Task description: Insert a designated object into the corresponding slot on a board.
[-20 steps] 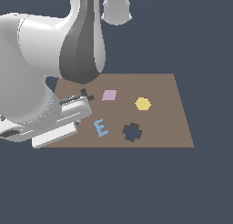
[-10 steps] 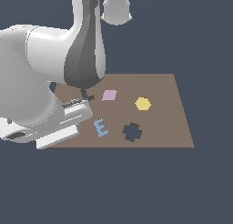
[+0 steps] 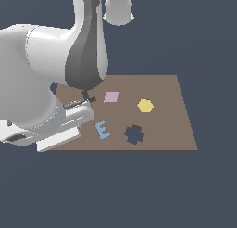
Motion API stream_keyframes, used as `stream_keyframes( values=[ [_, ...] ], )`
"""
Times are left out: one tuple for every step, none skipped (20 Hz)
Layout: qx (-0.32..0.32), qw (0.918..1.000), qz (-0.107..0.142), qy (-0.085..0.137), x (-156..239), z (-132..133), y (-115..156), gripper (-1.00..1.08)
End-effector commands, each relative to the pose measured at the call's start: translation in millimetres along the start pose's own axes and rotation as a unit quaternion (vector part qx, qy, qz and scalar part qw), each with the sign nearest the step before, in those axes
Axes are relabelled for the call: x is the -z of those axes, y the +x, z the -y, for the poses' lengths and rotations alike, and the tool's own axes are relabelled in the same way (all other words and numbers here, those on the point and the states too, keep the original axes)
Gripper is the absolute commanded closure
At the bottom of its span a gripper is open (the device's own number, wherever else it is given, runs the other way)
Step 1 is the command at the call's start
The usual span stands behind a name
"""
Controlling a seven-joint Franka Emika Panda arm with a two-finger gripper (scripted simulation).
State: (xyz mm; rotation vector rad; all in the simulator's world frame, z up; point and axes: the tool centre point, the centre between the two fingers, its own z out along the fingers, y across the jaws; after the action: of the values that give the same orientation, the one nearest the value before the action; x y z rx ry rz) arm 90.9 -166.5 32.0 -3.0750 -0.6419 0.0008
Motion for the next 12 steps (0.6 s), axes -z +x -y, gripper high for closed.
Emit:
stream_keyframes(
  values=[
    [0.0, 1.0, 0.0, 0.0, 3.3, -0.2, 0.3, 1.08],
    [0.0, 1.0, 0.0, 0.0, 1.1, 0.0, 0.1, 1.08],
    [0.001, 1.0, 0.0, 0.0, 1.1, 0.1, 0.2, 1.08],
    [0.002, 1.0, 0.0, 0.0, 1.1, 0.3, 0.1, 1.08],
    [0.004, 1.0, 0.0, 0.0, 1.2, 0.7, 0.1, 1.08],
    [0.007, 1.0, 0.0, 0.0, 1.2, 1.4, 0.1, 1.08],
    [0.011, 0.9999, 0.0, 0.0, 1.2, 2.1, 0.1, 1.08],
    [0.015, 0.9999, 0.0, 0.0, 1.3, 3.1, 0.0, 1.08],
    [0.021, 0.9998, 0.0, 0.0, 1.3, 4.2, 0.0, 1.08],
    [0.027, 0.9996, 0.0, 0.0, 1.4, 5.5, -0.1, 1.08],
    [0.034, 0.9994, 0.0, 0.0, 1.5, 6.9, -0.2, 1.08],
    [0.042, 0.9991, 0.0, 0.0, 1.6, 8.6, -0.4, 1.08]
  ],
)
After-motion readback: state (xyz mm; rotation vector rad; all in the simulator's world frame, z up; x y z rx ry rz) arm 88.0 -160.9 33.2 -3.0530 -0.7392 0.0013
